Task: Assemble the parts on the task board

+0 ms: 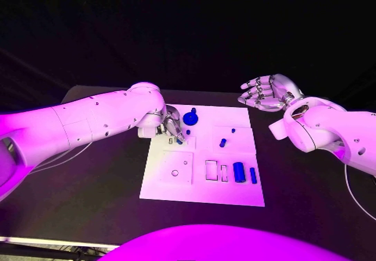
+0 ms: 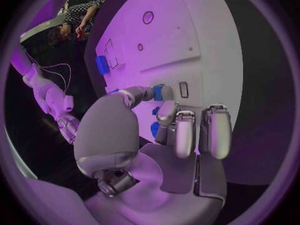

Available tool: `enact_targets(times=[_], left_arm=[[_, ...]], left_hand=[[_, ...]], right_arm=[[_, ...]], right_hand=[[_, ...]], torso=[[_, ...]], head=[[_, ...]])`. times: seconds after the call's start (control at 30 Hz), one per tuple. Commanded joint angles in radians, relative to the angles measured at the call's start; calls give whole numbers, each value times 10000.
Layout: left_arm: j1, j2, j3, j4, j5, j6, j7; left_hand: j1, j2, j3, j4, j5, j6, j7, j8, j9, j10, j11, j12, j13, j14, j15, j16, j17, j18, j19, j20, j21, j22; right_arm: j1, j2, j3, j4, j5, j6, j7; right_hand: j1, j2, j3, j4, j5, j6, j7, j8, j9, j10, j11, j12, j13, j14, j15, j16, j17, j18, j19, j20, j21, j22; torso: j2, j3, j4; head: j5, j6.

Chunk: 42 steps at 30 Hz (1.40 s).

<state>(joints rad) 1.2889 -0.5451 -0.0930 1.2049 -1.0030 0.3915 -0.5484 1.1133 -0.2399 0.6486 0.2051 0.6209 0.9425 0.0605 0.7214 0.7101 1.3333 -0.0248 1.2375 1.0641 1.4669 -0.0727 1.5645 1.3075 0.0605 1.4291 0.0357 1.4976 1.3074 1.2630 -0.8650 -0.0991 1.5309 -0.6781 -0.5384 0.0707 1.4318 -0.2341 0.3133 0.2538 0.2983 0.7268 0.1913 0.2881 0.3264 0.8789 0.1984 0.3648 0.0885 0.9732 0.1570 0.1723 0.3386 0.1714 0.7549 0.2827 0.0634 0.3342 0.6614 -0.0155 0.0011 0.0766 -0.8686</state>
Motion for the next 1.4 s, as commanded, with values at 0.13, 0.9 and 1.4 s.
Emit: enact_targets(times=[0.13,0.9,1.4], left_arm=[[-111,100,-78,31,196,86,43],[-115,99,-89,6,87,-304,91],[-134,-322,-13,336,-235,-539,129]], left_hand=[[-85,259,1968,-2092,-76,14,-128,-40,38,115,-7,62,45,1038,-51,63,2633,-149,17,5,35,623],[-574,659,81,-1519,-648,170,-326,-163,152,357,-139,229,419,1038,-142,63,2633,-142,3,-82,-61,562],[-825,295,-2039,162,-3638,516,-358,-537,15,361,-156,247,605,1038,-159,63,2633,-141,25,-109,-123,556]], right_arm=[[-6,5,1,17,156,-65,261],[-7,38,-8,-27,188,6,247],[-17,28,-13,-60,219,16,233]], right_hand=[[18,108,-82,-25,51,-33,786,-72,-33,-24,81,-68,-48,6,79,-89,-49,103,-92,22,-23,-65],[11,135,-182,-53,57,-57,830,-117,-106,-65,122,-118,-178,-33,121,-210,-209,84,-256,46,-23,-277],[0,184,-372,-59,65,-43,858,-140,-188,-111,159,-157,-241,-191,187,-406,-442,45,-724,69,-33,-624]], torso=[[3,-13,11],[3,-13,9],[-9,-9,15]], head=[[-16,4],[-32,17],[-29,90]])
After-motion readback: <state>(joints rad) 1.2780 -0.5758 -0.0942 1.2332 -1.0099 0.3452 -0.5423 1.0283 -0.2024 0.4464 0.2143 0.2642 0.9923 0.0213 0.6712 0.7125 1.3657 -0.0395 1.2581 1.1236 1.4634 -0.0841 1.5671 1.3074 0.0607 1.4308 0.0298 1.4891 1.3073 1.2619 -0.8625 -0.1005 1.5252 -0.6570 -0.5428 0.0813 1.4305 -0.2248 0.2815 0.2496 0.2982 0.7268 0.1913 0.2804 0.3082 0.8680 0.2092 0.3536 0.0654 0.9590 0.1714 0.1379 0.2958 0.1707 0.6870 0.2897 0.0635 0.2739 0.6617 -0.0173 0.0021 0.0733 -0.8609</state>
